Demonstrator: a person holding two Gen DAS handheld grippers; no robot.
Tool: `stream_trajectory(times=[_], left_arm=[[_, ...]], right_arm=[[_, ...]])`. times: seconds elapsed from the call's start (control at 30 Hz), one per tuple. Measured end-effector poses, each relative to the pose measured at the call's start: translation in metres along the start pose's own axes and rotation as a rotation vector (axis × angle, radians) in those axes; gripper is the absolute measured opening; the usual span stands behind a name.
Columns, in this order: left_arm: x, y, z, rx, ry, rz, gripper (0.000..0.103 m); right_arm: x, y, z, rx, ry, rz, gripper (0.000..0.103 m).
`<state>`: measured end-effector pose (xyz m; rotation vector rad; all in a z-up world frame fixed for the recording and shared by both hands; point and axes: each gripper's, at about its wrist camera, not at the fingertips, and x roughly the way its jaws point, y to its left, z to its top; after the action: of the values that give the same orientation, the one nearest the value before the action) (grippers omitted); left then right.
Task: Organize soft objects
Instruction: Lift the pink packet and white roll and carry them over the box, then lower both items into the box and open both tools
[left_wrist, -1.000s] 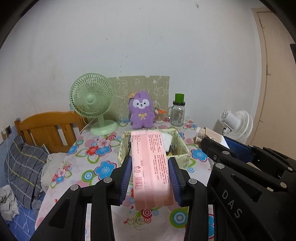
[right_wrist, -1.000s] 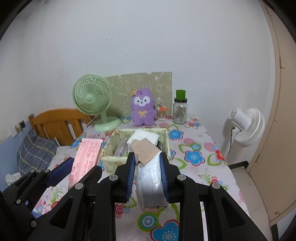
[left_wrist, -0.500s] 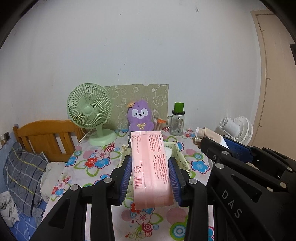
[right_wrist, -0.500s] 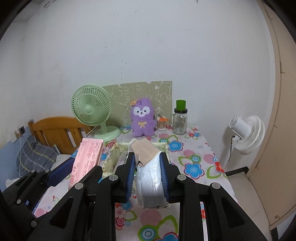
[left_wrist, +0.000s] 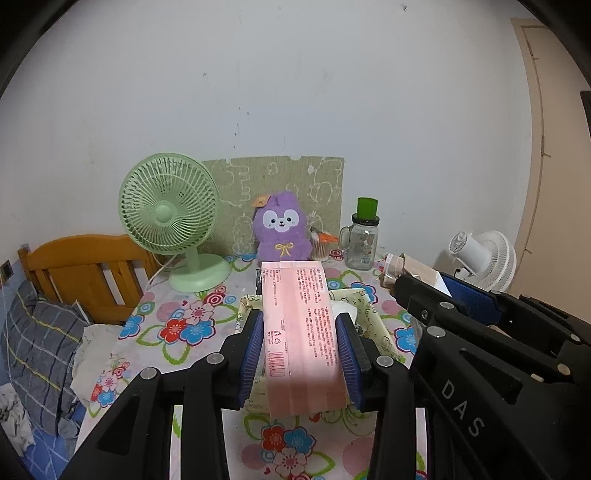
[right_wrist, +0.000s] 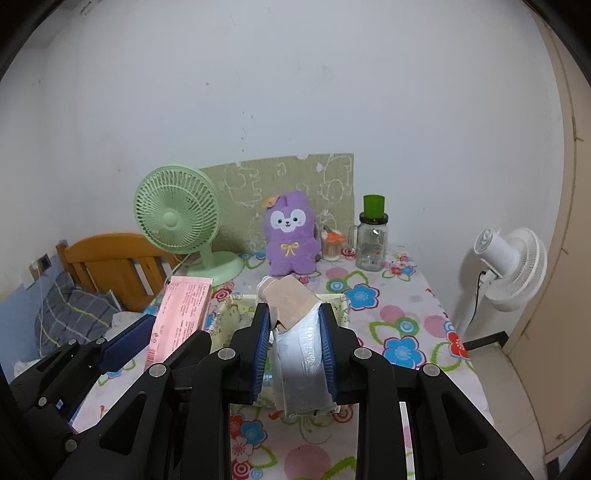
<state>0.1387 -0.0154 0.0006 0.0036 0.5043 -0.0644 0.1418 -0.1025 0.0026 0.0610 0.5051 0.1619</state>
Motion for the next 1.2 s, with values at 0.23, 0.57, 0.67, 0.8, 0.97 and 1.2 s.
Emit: stream_trajectory(times=[0.23, 0.57, 0.67, 0.8, 0.97, 1.2], left_arm=[[0.032, 0.002, 0.007, 0.0, 0.022, -0.006, 0.04], [0.074, 0.009, 0.007, -0.018, 0.066, -0.011, 0.04], [0.086, 0.011, 0.006, -0.023, 0.082, -0.013, 0.04], [0.101, 0.012, 0.004, -0.03, 0.105, -0.017, 0.041], [0.114, 0.013, -0.002, -0.032, 0.131, -0.015, 0.042], [0.126, 0.018, -0.006, -0.039, 0.16, -0.014, 0.07]], right_arm=[[0.032, -0.005, 0.006, 0.004, 0.022, -0.001, 0.029], [0.074, -0.008, 0.01, 0.001, 0.062, -0.002, 0.029], [0.086, -0.009, 0.009, 0.002, 0.074, 0.001, 0.029], [0.1, -0.01, 0.007, 0.012, 0.093, 0.011, 0.029], [0.116, -0.011, 0.003, 0.009, 0.119, 0.014, 0.029], [0.131, -0.01, -0.002, 0.008, 0.144, 0.025, 0.029]])
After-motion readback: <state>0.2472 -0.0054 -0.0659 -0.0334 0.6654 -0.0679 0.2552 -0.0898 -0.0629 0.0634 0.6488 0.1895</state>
